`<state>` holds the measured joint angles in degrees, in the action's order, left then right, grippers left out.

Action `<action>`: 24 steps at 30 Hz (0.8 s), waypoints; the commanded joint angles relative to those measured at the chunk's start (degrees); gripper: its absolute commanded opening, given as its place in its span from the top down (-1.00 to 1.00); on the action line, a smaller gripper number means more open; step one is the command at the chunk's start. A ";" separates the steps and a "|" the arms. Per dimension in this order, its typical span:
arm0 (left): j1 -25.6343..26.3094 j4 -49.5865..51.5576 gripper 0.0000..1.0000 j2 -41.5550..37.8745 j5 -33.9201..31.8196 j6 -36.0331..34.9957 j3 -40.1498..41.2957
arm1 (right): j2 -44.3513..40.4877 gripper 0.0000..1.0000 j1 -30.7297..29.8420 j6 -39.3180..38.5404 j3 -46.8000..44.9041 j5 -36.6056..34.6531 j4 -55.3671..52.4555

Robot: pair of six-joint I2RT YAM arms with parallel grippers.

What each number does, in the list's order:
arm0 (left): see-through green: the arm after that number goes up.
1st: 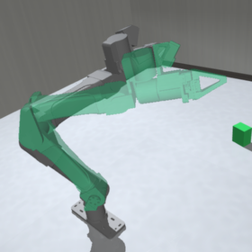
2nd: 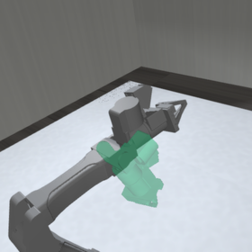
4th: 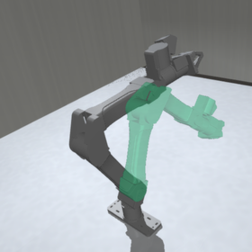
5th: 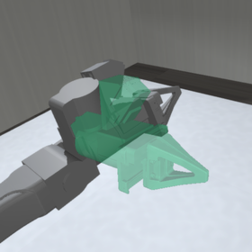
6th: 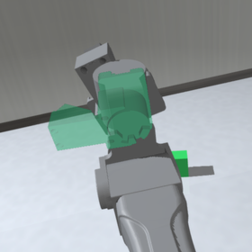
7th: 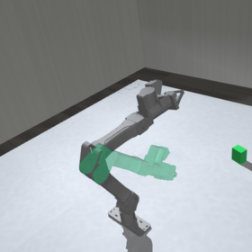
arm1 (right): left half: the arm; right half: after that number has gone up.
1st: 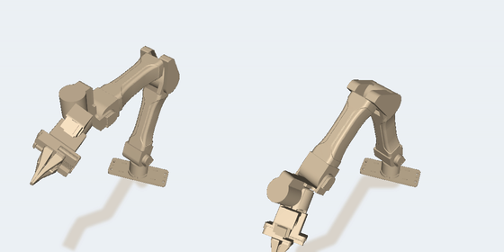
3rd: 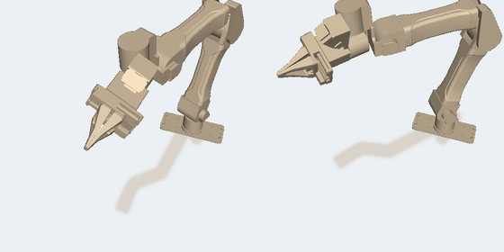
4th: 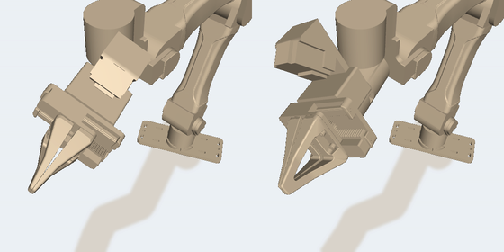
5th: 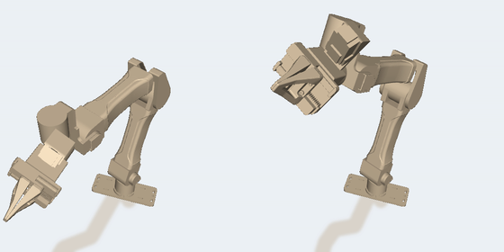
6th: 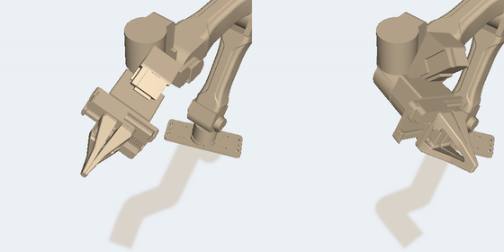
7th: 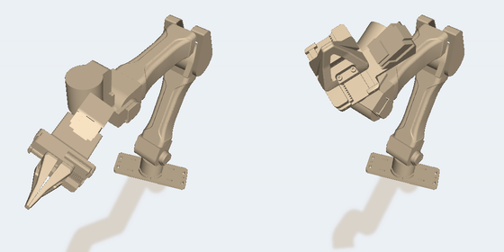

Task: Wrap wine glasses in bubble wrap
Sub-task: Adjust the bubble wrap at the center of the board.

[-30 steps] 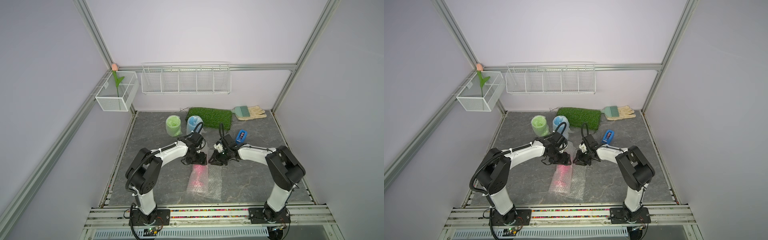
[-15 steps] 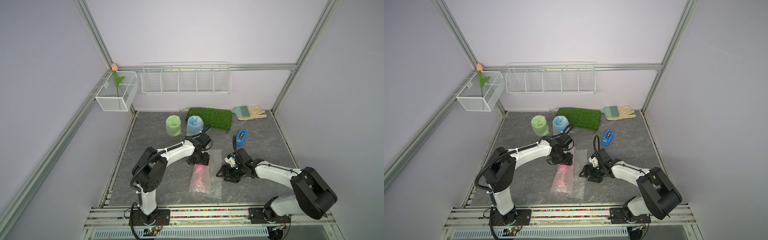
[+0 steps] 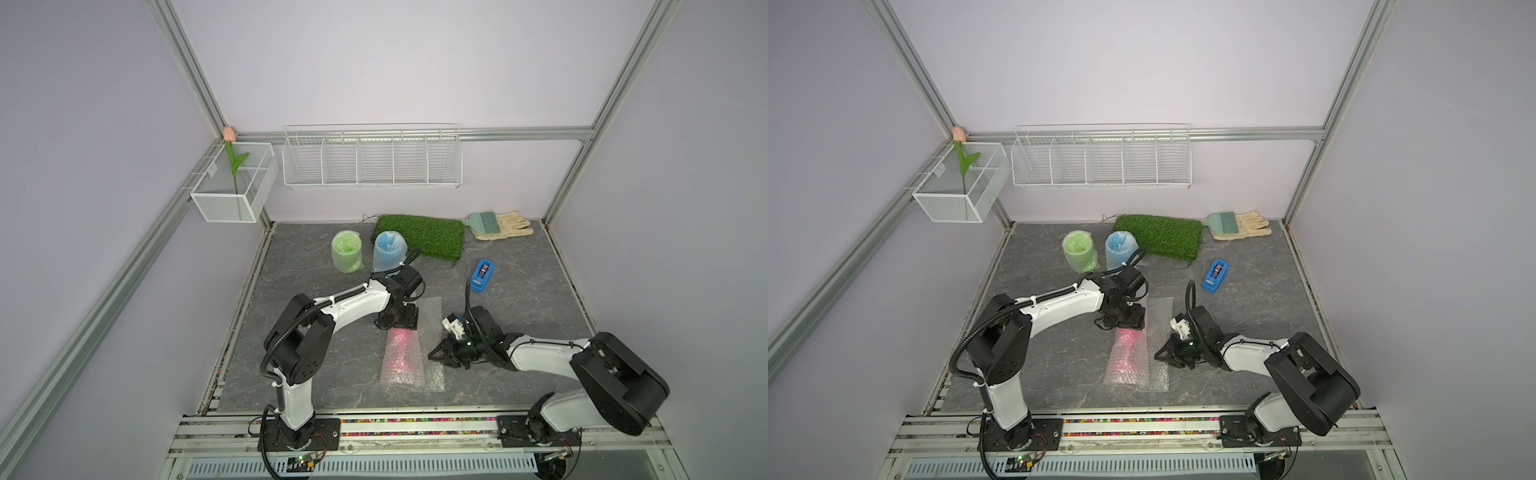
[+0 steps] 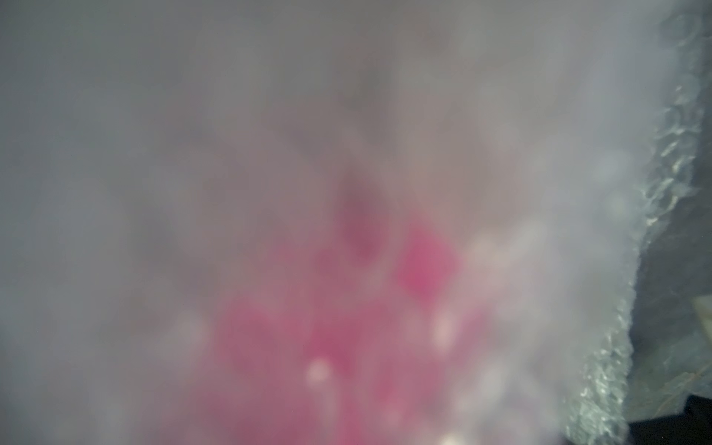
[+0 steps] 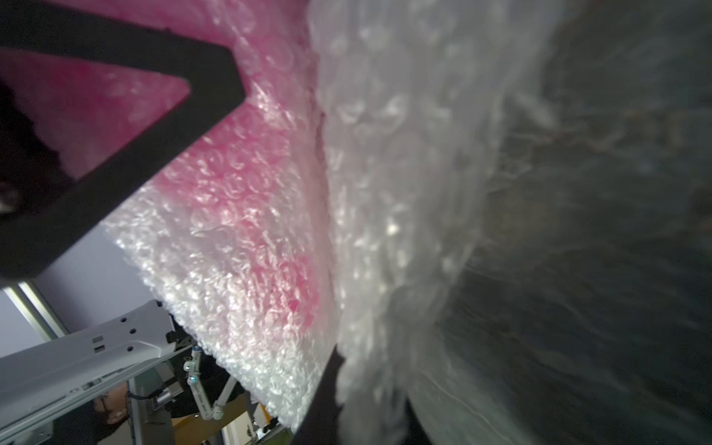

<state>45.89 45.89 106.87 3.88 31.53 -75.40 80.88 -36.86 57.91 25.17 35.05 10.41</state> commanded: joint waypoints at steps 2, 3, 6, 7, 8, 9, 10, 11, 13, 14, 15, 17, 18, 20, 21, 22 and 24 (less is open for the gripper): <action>-0.26 1.86 -0.44 1.85 -3.87 2.26 0.84 | -4.97 0.86 -0.76 -3.24 4.54 -5.42 -14.36; -0.21 1.70 -0.43 1.83 -3.87 2.35 0.91 | -5.80 0.86 -1.28 -3.69 5.92 -6.55 -16.87; -0.27 0.55 -0.38 1.99 -3.29 2.81 1.46 | -6.91 0.86 -3.86 -3.72 10.49 -10.03 -22.27; -0.27 0.11 -0.38 2.02 -3.02 2.92 1.56 | -6.68 0.86 -4.96 -3.20 11.98 -11.11 -22.91; -0.27 -0.30 -0.37 2.11 -2.87 3.18 1.63 | -6.20 0.86 -6.12 -2.62 13.41 -12.22 -23.51; -0.27 -0.64 -0.37 2.23 -2.67 3.36 1.70 | -5.61 0.86 -7.19 -2.19 14.71 -13.34 -24.17; -0.27 -1.09 -0.37 2.29 -2.48 3.52 1.92 | -4.69 0.86 -8.48 -1.81 16.14 -14.57 -24.67; -0.36 -1.35 -0.37 2.39 -2.43 3.77 2.04 | -3.81 0.86 -9.95 -1.45 17.51 -15.78 -24.98; -0.36 -1.84 -0.37 2.38 -2.43 4.23 2.20 | -1.90 0.86 -12.38 -0.92 19.91 -17.62 -25.01; -0.48 -2.09 -0.37 2.39 -2.43 4.36 2.36 | -1.01 0.81 -13.43 -0.66 21.22 -18.47 -25.09; -0.53 -2.29 -0.37 2.40 -2.33 4.61 2.52 | -0.22 0.75 -14.46 -0.55 22.14 -19.13 -25.17; -0.71 -2.88 -0.37 2.46 -1.98 4.95 2.83 | 1.23 0.67 -16.41 -0.37 23.98 -20.46 -25.42; -0.87 -3.14 -0.37 2.47 -1.84 5.08 2.96 | 1.70 0.60 -17.19 -0.35 24.55 -21.05 -25.72; -1.20 -3.50 -0.37 2.47 -1.43 5.34 3.17 | 2.28 0.43 -18.60 -0.17 24.84 -22.67 -26.82; -1.32 -3.74 -0.37 2.40 -1.43 5.51 3.23 | 2.34 0.34 -19.22 -0.11 24.84 -23.59 -27.09; -1.48 -4.00 -0.37 2.43 -1.29 5.77 3.24 | 2.51 0.28 -19.69 0.15 24.82 -24.15 -27.20; -1.83 -4.77 -0.38 2.32 -0.72 6.65 3.45 | 3.20 0.10 -21.09 0.58 26.09 -25.65 -27.45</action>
<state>45.23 43.16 106.78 5.06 35.33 -74.56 82.98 -56.27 57.58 49.43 12.25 -14.87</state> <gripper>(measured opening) 0.727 0.430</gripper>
